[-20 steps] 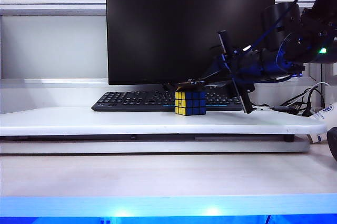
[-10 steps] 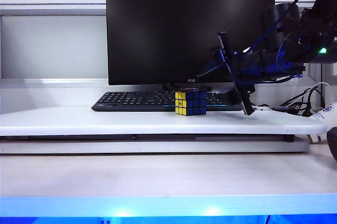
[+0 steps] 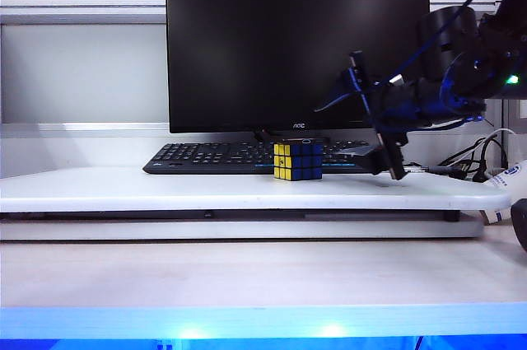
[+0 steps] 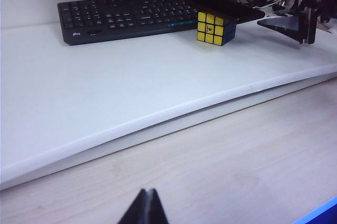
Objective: Put the phone on top of the Rubik's Cube.
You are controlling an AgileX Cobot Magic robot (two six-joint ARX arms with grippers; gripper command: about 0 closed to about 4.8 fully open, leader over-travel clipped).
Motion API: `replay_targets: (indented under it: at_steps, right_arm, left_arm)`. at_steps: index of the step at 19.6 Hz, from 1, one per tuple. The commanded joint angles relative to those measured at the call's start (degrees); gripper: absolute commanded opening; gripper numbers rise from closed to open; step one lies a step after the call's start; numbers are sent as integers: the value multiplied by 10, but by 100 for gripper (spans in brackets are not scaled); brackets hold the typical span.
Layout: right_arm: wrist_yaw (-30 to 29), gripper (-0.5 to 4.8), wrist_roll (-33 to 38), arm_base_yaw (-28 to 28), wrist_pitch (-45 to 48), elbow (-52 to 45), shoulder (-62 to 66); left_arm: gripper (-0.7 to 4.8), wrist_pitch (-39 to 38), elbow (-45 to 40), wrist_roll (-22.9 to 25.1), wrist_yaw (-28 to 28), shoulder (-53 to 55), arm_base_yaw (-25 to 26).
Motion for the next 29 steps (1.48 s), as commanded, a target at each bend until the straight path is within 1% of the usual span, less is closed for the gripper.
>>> replay_targets:
  at_steps: [1, 6, 7, 10, 12, 13, 14, 15, 16, 18, 19, 21, 22, 25, 26, 27, 28, 29]
  right_arm:
    - [-26, 378, -2, -30, 7, 2, -4]
    - [-90, 377, -7, -92, 10, 2, -10]
    - [-101, 377, -10, -103, 10, 2, -16]
    - [-106, 358, -37, -115, 9, 2, -40]
    - [-111, 348, -67, -117, 0, 2, -73]
    - [-114, 324, -87, -117, -19, 2, -89]
    - [-115, 324, -111, -117, -39, 2, -101]
    - [-115, 324, -140, -117, -74, 2, -117]
    - [-115, 323, -195, -117, -139, 2, -145]
    - [-90, 322, -295, -117, -257, 2, -193]
    - [-73, 317, -327, -117, -292, 1, -210]
    - [-12, 247, -419, -117, -373, -14, -277]
    - [8, 241, -442, -117, -394, -26, -312]
    - [39, 231, -461, -117, -421, -67, -389]
    - [49, 207, -469, -117, -428, -78, -409]
    - [63, 167, -483, -116, -436, -99, -441]
    - [76, 146, -490, -116, -442, -115, -466]
    - [86, 145, -499, -116, -449, -134, -497]
  left_arm:
    - [-6, 3, -1, 1, -2, 0, 0]
    - [-6, 2, -1, 1, 2, 0, 0]
    - [-6, 0, -1, 1, 14, 0, 0]
    - [-6, -2, -1, 0, 31, 0, 0]
    - [-6, -7, -1, 0, 31, 0, 0]
    - [-6, -9, -1, 0, 31, 0, 0]
    - [-6, -9, -1, 0, 30, 0, 0]
    - [-6, -9, -1, 0, 30, 0, 0]
    - [-6, -9, -1, 0, 30, 0, 0]
    - [-6, -9, -1, 0, 31, 0, 0]
    - [-6, -10, -1, 0, 31, 0, 0]
    - [-6, -13, -1, 0, 31, 0, 0]
    - [-6, -13, -1, 0, 31, 0, 0]
    - [-6, -13, -1, 0, 31, 0, 0]
    - [-6, -13, -1, 0, 31, 0, 0]
    - [-6, -13, -1, 0, 31, 0, 0]
    - [-6, -13, -1, 0, 31, 0, 0]
    - [-6, -13, -1, 0, 31, 0, 0]
